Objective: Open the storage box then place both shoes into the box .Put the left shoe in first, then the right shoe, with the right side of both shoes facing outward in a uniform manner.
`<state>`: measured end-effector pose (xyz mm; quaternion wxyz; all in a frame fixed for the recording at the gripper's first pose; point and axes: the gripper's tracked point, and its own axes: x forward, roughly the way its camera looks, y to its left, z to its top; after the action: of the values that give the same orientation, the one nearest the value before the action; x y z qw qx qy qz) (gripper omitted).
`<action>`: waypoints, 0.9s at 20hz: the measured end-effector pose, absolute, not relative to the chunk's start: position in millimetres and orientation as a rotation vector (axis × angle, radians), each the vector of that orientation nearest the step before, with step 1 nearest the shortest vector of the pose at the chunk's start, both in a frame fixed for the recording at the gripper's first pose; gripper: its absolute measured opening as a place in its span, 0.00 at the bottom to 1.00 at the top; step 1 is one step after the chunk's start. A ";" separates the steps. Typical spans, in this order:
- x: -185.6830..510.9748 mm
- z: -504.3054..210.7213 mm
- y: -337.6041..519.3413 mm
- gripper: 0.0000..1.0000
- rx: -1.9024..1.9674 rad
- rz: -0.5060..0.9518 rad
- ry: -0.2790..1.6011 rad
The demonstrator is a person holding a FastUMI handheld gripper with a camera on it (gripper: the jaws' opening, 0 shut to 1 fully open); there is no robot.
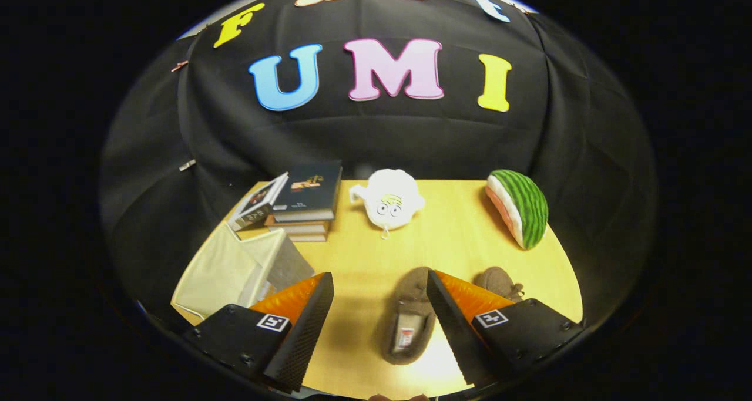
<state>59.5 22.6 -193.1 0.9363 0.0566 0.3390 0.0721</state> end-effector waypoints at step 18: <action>61.6 -381.5 -41.9 0.99 0.145 0.100 1.010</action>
<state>61.6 -41.9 -381.5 0.8715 0.0694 0.4830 0.0478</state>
